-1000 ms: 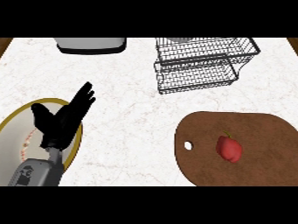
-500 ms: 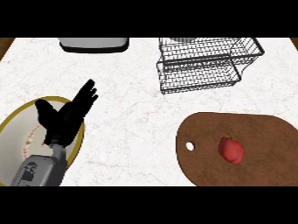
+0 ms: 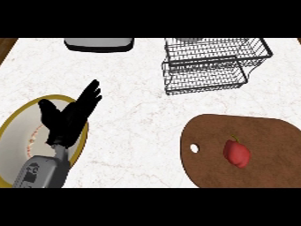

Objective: Pick the can from the cutting board and place it in the tiered basket

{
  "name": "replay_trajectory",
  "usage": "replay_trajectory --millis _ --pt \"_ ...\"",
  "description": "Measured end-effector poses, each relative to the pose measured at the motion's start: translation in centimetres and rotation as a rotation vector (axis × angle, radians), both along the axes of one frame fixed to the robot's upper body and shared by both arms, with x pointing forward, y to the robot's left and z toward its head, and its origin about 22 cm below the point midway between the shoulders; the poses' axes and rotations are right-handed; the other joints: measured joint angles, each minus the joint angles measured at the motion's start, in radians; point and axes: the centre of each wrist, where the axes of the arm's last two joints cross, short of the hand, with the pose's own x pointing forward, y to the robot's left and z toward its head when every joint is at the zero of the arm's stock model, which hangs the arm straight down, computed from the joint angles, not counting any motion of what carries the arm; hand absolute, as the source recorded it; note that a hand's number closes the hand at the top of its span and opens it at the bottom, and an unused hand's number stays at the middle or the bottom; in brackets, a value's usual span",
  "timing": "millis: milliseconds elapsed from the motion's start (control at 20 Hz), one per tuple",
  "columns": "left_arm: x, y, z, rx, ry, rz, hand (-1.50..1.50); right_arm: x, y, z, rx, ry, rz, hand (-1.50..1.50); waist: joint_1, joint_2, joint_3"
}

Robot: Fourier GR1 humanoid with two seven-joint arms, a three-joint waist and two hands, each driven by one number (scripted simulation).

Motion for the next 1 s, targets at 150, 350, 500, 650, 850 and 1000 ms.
replay_trajectory --millis 150,350,500,650,850,1000 --pt "0.0 0.2 0.0 0.008 -0.004 -0.003 0.00 2.8 1.4 0.6 0.032 0.012 -0.009 1.50 0.004 0.001 0.000" --pt "0.1 0.0 -0.2 0.010 0.003 0.001 0.00 6.5 2.6 0.3 0.068 0.025 -0.029 1.50 0.001 0.002 0.001" --pt "0.3 -0.2 0.2 0.007 -0.003 0.005 0.00 9.3 3.7 -0.3 0.087 0.029 -0.036 1.50 0.002 0.003 0.001" --pt "0.1 0.1 0.1 0.010 -0.002 0.004 0.00 11.7 4.8 -1.0 0.112 0.033 -0.021 1.50 0.001 0.002 0.001" --pt "-0.2 -0.4 -0.1 0.007 -0.002 -0.002 0.00 14.9 7.0 -3.3 0.147 0.034 0.001 1.50 0.004 0.004 0.001" --pt "-0.3 0.0 -0.2 0.008 -0.004 -0.002 0.00 16.8 8.1 -4.7 0.177 0.048 0.010 1.50 0.004 0.004 0.002"
